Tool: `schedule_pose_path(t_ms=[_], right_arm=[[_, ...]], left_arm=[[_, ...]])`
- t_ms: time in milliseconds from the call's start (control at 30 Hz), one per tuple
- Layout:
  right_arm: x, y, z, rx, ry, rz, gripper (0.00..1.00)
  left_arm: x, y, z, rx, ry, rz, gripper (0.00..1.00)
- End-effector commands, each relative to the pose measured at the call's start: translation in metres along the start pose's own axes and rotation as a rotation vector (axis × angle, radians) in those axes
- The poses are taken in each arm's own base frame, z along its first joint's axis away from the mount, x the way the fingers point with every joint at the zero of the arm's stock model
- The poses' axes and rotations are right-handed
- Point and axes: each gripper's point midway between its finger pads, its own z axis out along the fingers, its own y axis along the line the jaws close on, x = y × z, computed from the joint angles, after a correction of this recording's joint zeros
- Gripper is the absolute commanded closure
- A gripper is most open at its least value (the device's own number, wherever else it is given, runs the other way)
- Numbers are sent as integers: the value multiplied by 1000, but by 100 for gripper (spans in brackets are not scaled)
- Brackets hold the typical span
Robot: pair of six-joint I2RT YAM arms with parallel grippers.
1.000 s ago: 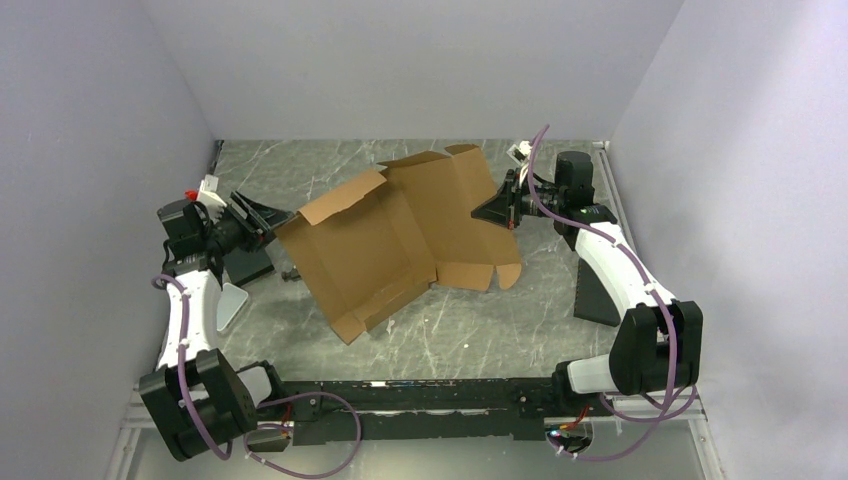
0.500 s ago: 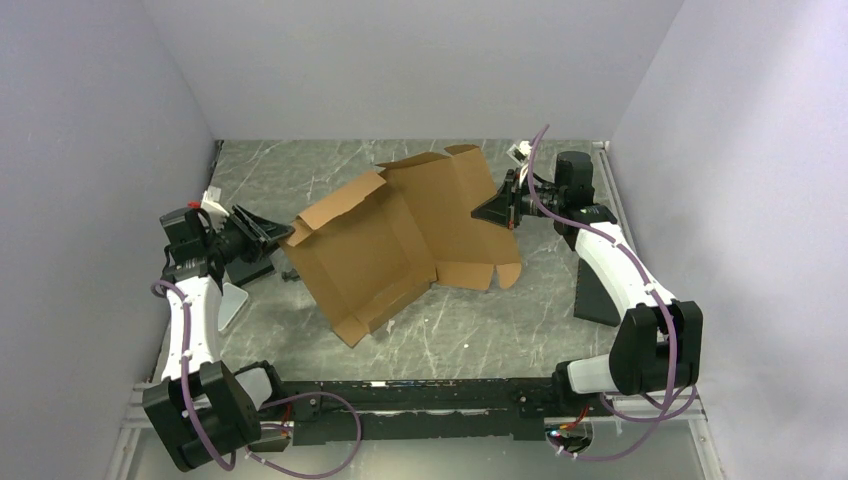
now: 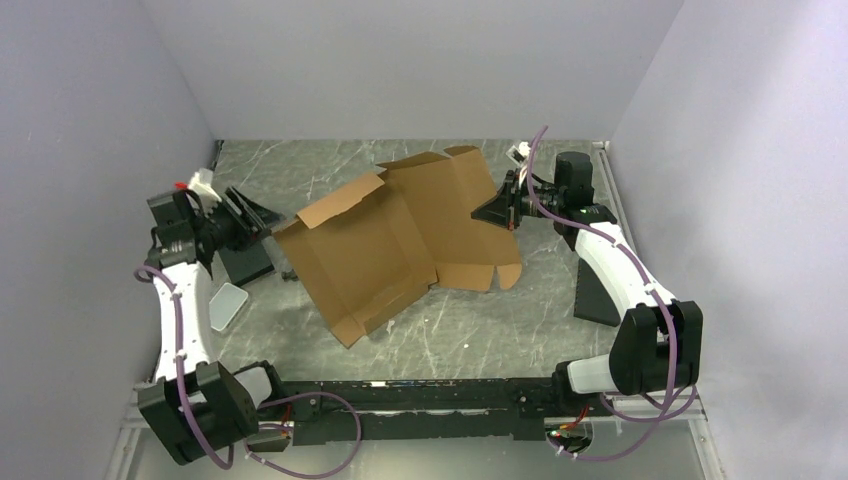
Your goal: Fold the paper box
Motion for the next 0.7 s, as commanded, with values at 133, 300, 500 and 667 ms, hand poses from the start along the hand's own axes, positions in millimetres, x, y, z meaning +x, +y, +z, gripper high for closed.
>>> schedule_pose_path(t_ms=[133, 300, 500, 667], right_arm=[[-12, 10, -1, -29, -16, -81, 100], [-11, 14, 1, -41, -12, -95, 100], [-13, 17, 1, -45, -15, -100, 100], [-15, 17, 0, -34, -19, -100, 100]], left_arm=[[-83, -57, -40, -5, -292, 331, 21], [-98, -113, -12, 257, -207, 434, 19], [-63, -184, 48, 334, 1, 687, 24], [-40, -200, 90, 423, 108, 797, 49]])
